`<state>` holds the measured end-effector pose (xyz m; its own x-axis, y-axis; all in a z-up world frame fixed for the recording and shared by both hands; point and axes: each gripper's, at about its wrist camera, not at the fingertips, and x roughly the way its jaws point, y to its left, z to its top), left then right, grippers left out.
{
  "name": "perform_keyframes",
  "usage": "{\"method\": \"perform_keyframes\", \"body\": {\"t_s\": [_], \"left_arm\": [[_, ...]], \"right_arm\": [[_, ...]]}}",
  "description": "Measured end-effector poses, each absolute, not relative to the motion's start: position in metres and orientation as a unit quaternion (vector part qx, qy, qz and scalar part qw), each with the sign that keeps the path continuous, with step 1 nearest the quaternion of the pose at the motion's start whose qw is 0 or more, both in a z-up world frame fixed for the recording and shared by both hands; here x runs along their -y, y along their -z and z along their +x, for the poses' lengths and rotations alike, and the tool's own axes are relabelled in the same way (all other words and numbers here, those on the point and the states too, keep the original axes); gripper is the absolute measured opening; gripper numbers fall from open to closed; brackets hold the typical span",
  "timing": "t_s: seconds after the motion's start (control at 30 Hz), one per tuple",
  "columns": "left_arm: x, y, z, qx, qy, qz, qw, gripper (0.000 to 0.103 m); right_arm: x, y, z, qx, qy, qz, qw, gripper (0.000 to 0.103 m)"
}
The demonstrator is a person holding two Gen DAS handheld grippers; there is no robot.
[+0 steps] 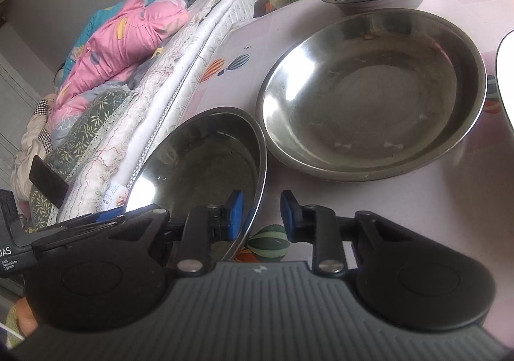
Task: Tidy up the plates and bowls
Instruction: 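Grasp a large steel plate rim with the left tool while the right tool grasps another steel plate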
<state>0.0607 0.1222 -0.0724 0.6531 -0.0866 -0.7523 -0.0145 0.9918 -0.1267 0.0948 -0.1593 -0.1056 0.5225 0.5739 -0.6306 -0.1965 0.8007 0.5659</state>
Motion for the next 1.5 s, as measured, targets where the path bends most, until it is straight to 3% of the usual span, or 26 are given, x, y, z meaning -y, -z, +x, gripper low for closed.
{"method": "perform_keyframes", "body": {"t_s": [0.1,0.23,0.9,1.0,1.07,1.13,1.5], "left_arm": [[-0.121,0.072,0.061,-0.416,0.021,-0.059,0.907,0.040],[-0.123,0.071,0.059,-0.422,0.020,-0.058,0.905,0.032],[-0.113,0.060,-0.002,-0.474,0.110,-0.042,0.872,0.032],[-0.112,0.060,-0.005,-0.469,0.104,-0.037,0.876,0.034],[-0.113,0.058,-0.003,-0.463,0.098,-0.041,0.880,0.043],[-0.115,0.058,0.000,-0.458,0.095,-0.046,0.883,0.045],[-0.112,0.063,0.016,-0.444,0.088,-0.059,0.890,0.038]], "right_arm": [[0.154,0.107,0.096,-0.434,-0.234,0.217,0.842,0.014],[0.149,0.104,0.094,-0.432,-0.237,0.194,0.848,0.014],[0.172,0.094,0.033,-0.468,-0.253,0.150,0.834,0.014],[0.178,0.094,0.028,-0.462,-0.250,0.162,0.835,0.014],[0.179,0.094,0.027,-0.456,-0.241,0.166,0.840,0.014],[0.179,0.093,0.027,-0.448,-0.230,0.164,0.848,0.014],[0.177,0.096,0.026,-0.433,-0.206,0.184,0.858,0.010]]}}
